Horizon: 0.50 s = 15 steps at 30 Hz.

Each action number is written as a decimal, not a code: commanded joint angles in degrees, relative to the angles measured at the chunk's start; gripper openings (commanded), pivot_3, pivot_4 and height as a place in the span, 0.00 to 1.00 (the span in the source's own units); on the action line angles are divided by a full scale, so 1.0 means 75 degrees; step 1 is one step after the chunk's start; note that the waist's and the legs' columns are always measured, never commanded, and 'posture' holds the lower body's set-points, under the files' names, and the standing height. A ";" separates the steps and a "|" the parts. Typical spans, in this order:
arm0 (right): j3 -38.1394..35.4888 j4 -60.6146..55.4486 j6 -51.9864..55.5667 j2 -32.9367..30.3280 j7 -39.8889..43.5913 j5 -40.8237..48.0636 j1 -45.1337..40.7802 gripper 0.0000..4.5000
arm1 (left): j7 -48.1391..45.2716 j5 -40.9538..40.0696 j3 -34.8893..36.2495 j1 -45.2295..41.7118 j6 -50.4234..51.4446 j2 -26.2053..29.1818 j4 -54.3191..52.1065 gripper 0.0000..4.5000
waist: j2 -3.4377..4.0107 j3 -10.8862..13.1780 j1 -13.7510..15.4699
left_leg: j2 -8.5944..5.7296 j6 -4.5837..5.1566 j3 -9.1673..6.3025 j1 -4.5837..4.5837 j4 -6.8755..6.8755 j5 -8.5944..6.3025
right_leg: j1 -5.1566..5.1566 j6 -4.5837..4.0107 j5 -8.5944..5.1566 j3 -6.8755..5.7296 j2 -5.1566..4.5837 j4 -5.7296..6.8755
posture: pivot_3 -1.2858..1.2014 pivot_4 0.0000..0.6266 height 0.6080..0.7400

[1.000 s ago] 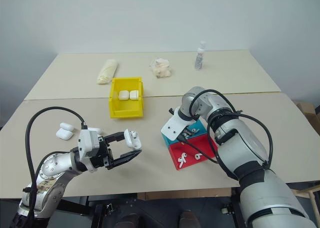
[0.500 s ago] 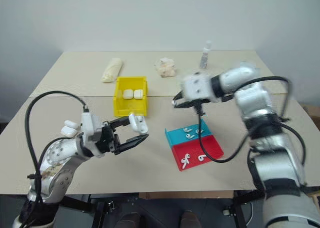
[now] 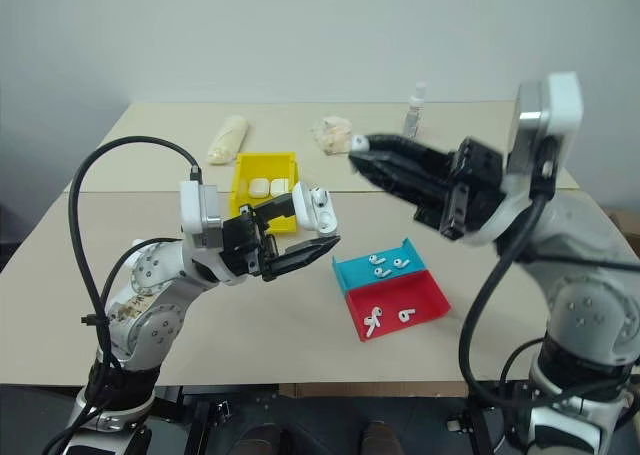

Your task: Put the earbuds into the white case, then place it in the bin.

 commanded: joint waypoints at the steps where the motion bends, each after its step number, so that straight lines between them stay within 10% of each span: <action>1: -0.0360 -0.0758 -0.0186 -0.0112 -0.0829 0.1165 0.0315 0.24 | -0.0069 -0.0214 0.0009 -0.0165 -0.0020 -0.0075 -0.0160 0.62 | 0.0000 0.0000 0.0003 | 0.0001 0.0000 -0.0001 0.0000 0.0000 0.0000 | 0.0000 0.0000 0.0000 -0.0001 0.0001 -0.0002 | 0.52 0.24 1.00; 15: 0.0416 -0.1288 -0.0738 -0.0549 -0.1182 0.1260 0.1141 0.24 | -0.0867 -0.0385 -0.0009 -0.0434 -0.0102 -0.0064 0.0144 0.62 | -0.0001 0.0000 0.0002 | 0.0001 0.0007 0.0000 0.0012 0.0006 0.0002 | 0.0009 -0.0001 -0.0002 0.0001 0.0007 -0.0015 | 0.52 0.24 1.00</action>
